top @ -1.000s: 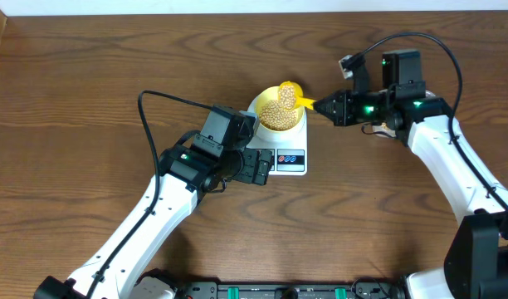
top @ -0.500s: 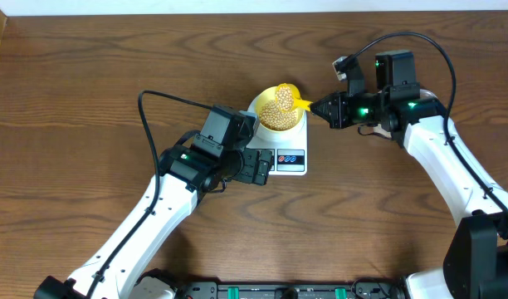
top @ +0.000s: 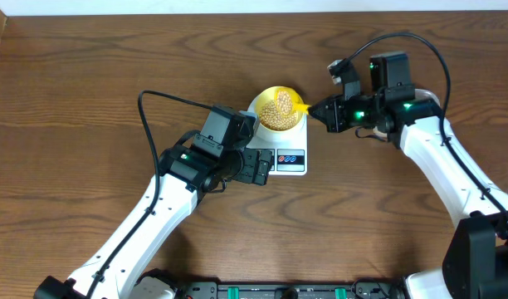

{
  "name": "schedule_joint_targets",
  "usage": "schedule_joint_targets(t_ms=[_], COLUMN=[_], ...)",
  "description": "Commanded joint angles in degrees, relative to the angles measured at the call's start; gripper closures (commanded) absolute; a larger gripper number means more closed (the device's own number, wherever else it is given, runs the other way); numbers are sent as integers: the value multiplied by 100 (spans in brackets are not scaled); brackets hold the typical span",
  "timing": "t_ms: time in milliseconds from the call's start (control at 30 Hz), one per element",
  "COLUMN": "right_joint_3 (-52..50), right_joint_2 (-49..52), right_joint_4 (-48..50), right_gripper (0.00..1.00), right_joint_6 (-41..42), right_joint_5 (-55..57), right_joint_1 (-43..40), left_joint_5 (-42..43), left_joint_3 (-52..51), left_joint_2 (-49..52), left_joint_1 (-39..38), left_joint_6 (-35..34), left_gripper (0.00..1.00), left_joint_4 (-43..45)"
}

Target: Scoop item into bowl and weigh 50g on scale

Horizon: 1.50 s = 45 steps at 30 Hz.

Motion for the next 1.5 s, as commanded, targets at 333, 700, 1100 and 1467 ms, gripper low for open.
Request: schedule_joint_targets(t_ms=[333, 700, 1100, 1467], right_joint_3=[153, 153, 153, 153], right_joint_2=[-529, -529, -529, -529], right_joint_4=[-2, -48, -55, -44], right_gripper=[99, 99, 99, 99], right_joint_6=[-372, -389, -713, -774], right_joint_5=[531, 529, 743, 1117], right_joint_1=[26, 26, 229, 396], left_joint_5=[66, 66, 66, 66], left_joint_3=[-46, -46, -46, -46], left_joint_2=[-74, -74, -74, -74], left_joint_1=[4, 4, 4, 4], left_joint_6=[31, 31, 31, 31], left_gripper=[6, 6, 6, 6], left_joint_4=[4, 2, 4, 4])
